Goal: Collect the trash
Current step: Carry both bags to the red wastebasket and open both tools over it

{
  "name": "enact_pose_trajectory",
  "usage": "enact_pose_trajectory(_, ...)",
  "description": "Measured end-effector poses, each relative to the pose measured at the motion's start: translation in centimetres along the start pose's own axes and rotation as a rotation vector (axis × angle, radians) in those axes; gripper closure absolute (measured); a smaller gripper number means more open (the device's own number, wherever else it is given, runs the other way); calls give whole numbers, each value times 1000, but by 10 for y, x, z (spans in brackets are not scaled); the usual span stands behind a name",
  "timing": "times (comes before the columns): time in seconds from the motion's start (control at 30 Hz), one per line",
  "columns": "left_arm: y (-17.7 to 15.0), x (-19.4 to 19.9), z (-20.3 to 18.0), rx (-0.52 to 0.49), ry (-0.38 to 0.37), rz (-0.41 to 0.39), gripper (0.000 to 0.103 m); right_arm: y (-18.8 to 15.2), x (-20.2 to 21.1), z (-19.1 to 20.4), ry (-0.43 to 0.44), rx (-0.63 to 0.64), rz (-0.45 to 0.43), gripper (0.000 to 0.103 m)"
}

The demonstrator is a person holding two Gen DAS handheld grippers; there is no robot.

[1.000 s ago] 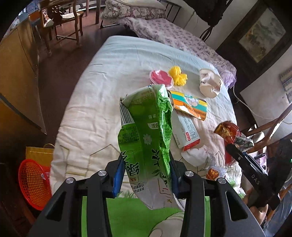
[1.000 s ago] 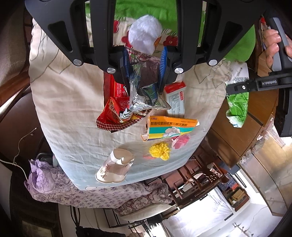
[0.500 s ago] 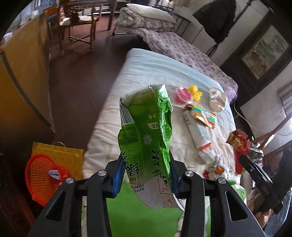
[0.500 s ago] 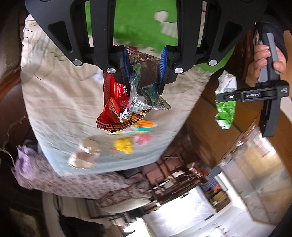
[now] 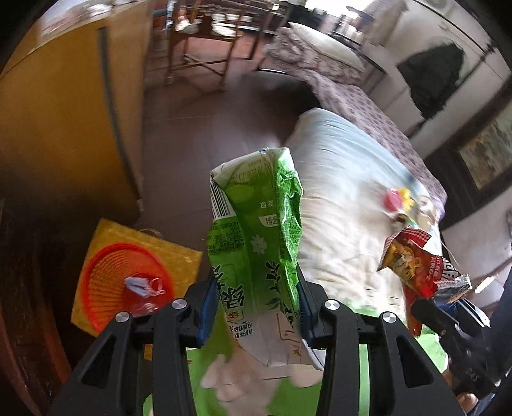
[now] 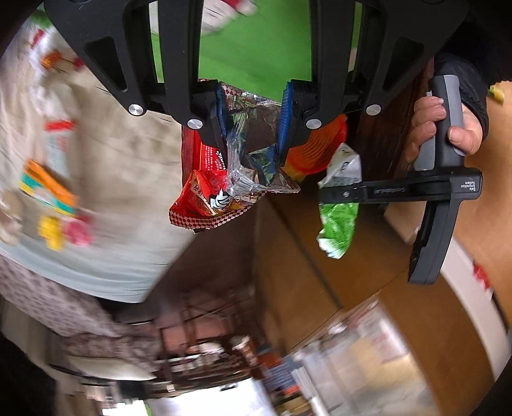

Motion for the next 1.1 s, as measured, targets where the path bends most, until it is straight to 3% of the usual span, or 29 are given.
enact_pose_trajectory(0.33,-22,2,127,190,144,31,61,0,-97,95,145,120,188,74)
enact_pose_trajectory(0.57,-57,-27,199,314,229,113,61,-6,-158,137,215,120,313,74)
enact_pose_trajectory(0.77,-74,-51,231,387,266,155,61,-25,-202,154,226,102,398,74)
enact_pose_trajectory(1.1,-84,-78,250,442,298,192,60,-49,-245,148,230,22,477,74)
Point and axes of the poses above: each gripper's, at about its wrist camera, not at the fingertips, and x roughly against the way its jaws point, z to its left, y to its top, the point moved 1 cm from there along -x, roughly the way its jaws point, and after that the axes turned 13 degrees about -z, right-handed, at the moved point
